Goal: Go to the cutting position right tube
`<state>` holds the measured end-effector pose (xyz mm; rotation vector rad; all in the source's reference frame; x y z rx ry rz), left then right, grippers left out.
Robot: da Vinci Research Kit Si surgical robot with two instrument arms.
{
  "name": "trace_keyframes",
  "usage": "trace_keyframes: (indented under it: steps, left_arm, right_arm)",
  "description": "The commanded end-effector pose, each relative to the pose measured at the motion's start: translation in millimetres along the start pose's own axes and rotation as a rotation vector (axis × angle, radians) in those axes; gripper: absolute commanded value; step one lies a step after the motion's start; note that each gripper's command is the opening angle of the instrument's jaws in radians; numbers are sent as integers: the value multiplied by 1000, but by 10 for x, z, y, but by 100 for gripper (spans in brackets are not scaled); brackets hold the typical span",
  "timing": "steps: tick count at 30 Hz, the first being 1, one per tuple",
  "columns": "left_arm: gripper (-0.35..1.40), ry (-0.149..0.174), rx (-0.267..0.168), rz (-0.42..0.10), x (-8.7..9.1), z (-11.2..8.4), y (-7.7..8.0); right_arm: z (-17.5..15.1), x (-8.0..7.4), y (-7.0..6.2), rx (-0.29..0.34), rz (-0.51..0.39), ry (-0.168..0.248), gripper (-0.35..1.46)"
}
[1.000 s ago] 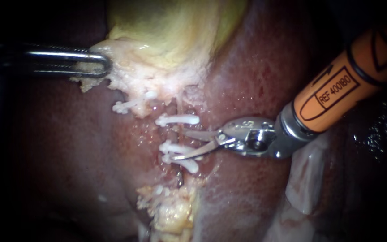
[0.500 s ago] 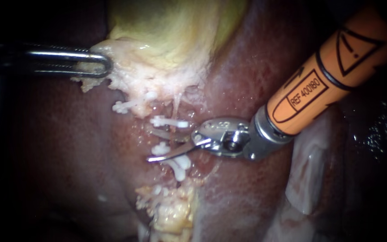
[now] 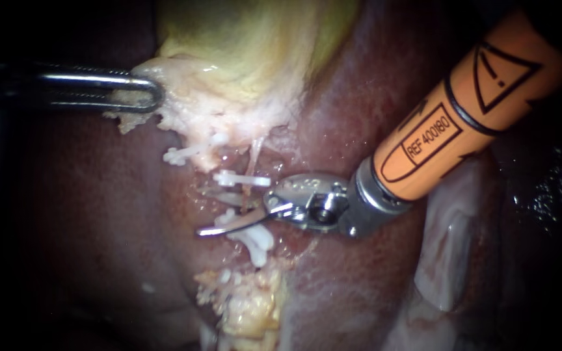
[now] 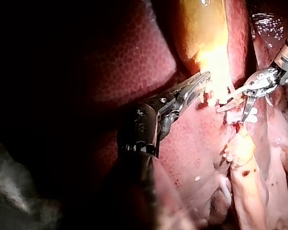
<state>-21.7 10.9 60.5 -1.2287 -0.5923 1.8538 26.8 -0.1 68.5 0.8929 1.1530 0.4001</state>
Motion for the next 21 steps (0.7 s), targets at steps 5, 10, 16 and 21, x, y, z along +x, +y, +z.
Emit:
trace_keyframes:
  steps: [5, 10, 16, 21]
  left_arm:
    - [-35, 0, -1, 1, 0, 0, 0]
    - [-35, 0, 0, 0, 0, 0, 0]
    - [-35, 0, -1, 0, 0, 0, 0]
    - [-35, 0, -1, 1, 0, 0, 0]
  right_arm:
    - [-6, 11, -18, 14, 5, 4, 135]
    - [-9, 19, -26, 20, 9, 8, 135]
    - [-9, 19, -26, 22, 8, 10, 135]
    - [-9, 19, -26, 23, 8, 10, 135]
